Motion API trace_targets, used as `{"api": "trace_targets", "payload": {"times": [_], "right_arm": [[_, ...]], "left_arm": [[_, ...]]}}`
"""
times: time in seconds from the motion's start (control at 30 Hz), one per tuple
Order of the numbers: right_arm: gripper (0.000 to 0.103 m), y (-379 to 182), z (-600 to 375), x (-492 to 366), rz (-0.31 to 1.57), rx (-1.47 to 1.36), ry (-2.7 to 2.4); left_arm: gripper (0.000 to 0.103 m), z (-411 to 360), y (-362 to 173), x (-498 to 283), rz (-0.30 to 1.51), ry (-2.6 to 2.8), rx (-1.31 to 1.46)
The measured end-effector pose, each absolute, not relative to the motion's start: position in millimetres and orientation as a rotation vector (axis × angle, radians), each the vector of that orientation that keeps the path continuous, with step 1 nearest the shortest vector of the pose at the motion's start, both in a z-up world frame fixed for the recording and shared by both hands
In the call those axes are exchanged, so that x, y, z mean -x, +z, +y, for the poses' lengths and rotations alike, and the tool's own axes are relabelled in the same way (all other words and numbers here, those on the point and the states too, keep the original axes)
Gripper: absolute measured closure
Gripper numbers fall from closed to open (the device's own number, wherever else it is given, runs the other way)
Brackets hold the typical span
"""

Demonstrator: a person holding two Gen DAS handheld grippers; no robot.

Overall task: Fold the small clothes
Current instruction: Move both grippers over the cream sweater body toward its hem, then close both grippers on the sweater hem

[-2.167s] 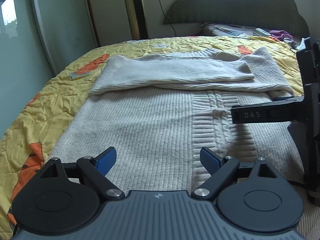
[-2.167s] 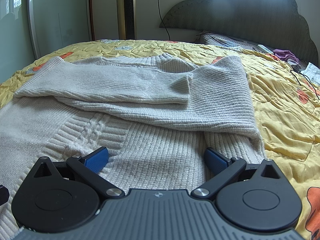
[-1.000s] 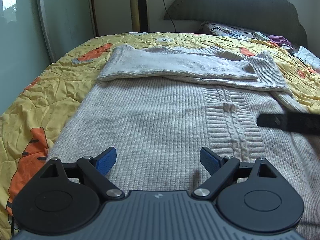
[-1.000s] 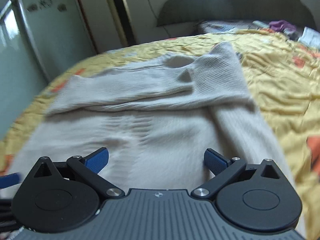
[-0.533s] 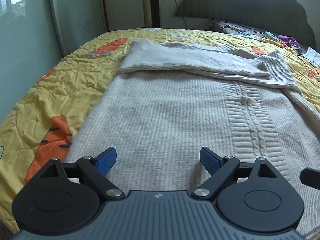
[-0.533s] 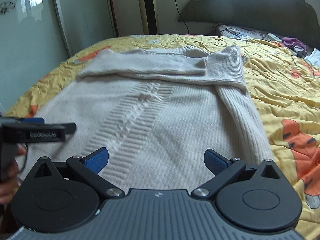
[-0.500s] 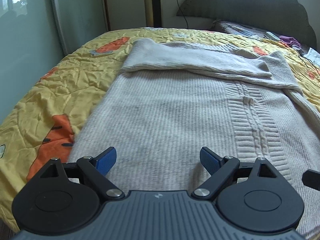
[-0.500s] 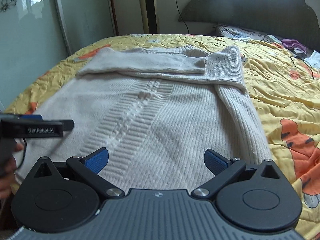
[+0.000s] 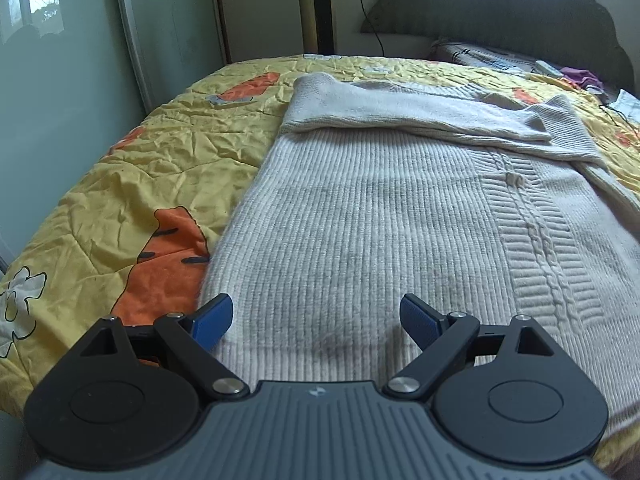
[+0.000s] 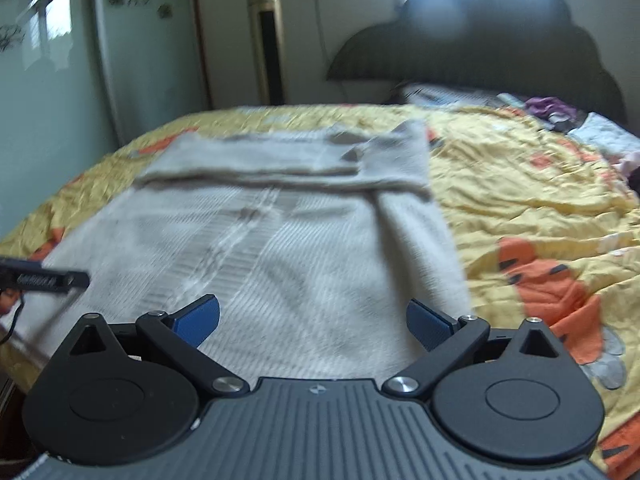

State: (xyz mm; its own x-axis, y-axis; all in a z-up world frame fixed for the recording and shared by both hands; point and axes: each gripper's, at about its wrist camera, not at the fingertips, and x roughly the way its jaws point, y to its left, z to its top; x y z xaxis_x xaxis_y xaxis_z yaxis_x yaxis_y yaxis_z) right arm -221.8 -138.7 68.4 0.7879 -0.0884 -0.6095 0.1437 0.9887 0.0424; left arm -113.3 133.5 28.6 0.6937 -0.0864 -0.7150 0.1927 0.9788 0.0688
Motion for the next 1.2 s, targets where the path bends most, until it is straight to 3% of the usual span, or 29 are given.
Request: {"api": "trace_targets", "payload": {"times": [0.3,0.83,0.93,1.0,1.07,1.2], "right_arm": [[0.0,52,-162,220,0.717,-0.256,-0.107],[0.003,52,-221,252,0.744,-0.312,-0.152],[0.008,48,-232,257,0.766,-0.345,-0.159],[0.016,43,-238,259,0.791,-0.377,-0.166],[0.024,37,-241,261,0.814,-0.415,-0.149],[0.027,33,-238,261,0.833,-0.447,-0.093]], "left_arm": [[0.012,173,26,128,0.81,-0.157,-0.141],[0.013,238,19,106,0.954,-0.357,0.204],[0.015,238,19,106,0.96,-0.393,0.223],[0.025,236,19,106,0.974,-0.442,0.251],[0.027,235,18,106,0.978,-0.465,0.266],[0.027,235,16,106,0.977,-0.514,0.316]]}}
